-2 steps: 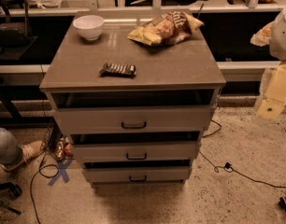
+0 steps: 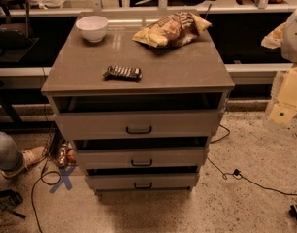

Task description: Open middle drawer

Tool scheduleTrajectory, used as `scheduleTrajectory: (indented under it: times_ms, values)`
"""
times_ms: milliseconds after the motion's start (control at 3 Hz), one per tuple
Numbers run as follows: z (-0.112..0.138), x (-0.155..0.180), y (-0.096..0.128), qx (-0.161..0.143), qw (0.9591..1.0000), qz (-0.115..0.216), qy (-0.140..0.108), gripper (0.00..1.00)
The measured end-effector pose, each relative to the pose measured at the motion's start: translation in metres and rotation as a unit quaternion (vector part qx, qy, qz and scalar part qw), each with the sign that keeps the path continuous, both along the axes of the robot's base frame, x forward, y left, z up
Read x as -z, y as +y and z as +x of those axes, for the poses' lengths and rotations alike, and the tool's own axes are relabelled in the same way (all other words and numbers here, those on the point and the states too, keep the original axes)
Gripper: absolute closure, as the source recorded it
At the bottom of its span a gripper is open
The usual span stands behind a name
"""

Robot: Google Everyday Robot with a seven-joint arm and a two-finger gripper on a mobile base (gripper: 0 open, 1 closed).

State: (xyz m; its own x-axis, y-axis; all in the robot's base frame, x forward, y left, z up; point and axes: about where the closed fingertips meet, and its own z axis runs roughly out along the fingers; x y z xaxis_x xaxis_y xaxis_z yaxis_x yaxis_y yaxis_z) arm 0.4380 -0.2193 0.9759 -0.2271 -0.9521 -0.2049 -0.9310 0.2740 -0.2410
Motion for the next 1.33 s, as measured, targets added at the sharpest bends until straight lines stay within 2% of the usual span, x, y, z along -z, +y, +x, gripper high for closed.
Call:
scheduleTrajectory:
  times_ms: [333, 667, 1000, 1333]
  values:
    - [-0.01, 0.042, -0.006, -0.035, 0.9988, 0.004, 0.034, 0.0]
    - [-0.023, 0.112, -0.009, -0.08, 0.9927, 0.027, 0.086, 0.0]
    - [-0.037, 0.178, -0.011, -0.1, 0.9845, 0.054, 0.134, 0.0]
    - [-0.057, 0.261, -0.011, -0.101, 0.9702, 0.084, 0.203, 0.0]
